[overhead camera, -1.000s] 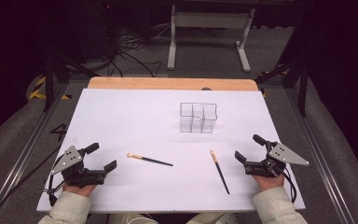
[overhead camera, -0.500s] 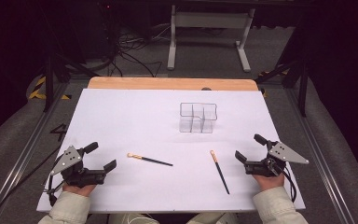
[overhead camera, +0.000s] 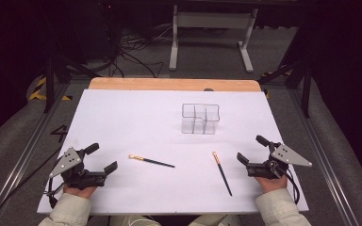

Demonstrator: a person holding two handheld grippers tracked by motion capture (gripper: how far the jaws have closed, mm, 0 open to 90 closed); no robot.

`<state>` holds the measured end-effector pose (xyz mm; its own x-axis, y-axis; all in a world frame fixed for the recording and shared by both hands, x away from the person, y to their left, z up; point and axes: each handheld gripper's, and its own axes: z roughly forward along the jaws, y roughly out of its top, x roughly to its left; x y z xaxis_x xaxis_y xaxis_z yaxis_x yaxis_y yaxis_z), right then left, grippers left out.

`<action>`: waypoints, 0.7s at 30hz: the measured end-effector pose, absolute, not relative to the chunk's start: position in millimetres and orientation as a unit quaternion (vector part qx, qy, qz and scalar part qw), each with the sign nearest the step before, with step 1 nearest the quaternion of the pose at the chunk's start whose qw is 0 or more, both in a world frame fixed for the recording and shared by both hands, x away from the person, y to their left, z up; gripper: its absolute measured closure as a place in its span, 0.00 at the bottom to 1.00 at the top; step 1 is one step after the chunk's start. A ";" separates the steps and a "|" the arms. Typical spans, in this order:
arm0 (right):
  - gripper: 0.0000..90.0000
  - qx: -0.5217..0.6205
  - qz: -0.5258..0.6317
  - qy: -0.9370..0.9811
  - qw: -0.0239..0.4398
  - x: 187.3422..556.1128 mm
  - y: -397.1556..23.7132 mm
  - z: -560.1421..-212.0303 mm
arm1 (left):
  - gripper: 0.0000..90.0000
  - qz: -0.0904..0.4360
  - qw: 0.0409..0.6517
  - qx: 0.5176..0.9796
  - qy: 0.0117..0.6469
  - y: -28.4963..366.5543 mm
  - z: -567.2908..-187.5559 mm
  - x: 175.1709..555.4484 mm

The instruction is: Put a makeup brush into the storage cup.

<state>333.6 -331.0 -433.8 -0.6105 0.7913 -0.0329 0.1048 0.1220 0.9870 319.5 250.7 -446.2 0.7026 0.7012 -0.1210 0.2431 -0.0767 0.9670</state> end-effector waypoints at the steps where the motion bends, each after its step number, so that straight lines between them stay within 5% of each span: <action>1: 0.00 0.325 0.578 0.687 0.298 333.6 -331.2 -433.7 | 0.00 0.194 0.592 0.708 0.334 250.8 -446.2 319.5; 21: 0.02 0.303 0.591 0.695 0.275 340.0 -322.2 -405.3 | 0.00 0.198 0.588 0.707 0.340 249.8 -446.4 319.4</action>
